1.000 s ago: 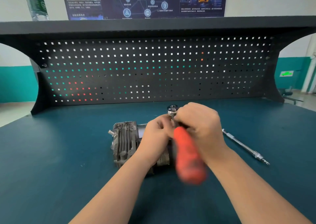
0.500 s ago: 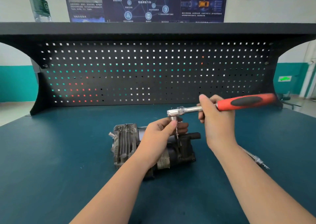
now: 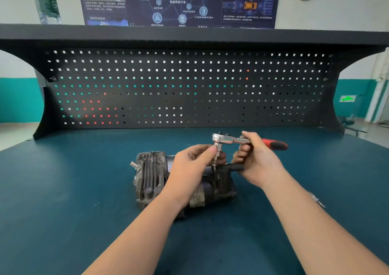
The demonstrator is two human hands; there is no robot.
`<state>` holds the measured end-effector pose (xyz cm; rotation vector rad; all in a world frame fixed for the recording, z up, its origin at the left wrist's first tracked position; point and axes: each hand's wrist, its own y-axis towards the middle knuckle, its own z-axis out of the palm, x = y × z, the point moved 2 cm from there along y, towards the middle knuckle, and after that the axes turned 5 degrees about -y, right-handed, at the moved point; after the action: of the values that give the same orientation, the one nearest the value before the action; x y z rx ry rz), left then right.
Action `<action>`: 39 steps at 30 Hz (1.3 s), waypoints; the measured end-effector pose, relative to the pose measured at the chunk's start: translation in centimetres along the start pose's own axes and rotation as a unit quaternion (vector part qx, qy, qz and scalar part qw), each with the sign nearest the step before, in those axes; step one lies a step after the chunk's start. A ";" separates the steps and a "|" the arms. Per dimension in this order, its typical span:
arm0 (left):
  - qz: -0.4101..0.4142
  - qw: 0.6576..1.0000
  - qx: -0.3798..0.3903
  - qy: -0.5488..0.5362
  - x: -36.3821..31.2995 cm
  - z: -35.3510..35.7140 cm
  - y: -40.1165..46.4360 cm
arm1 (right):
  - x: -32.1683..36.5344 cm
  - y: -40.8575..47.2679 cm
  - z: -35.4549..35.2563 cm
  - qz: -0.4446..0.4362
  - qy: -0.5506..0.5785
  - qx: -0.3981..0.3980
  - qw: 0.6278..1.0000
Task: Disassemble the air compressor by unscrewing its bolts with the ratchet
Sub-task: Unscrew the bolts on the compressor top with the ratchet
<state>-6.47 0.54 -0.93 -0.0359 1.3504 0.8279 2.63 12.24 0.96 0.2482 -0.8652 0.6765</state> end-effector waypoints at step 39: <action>-0.007 1.000 0.021 0.011 -0.3 -0.2 0.0 | 2.4 -3.8 1.6 -0.398 -0.275 0.011 0.875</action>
<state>-6.62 0.30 -0.67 -0.0210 1.3868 0.7891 5.15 9.69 4.02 0.7931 -1.1821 -0.1827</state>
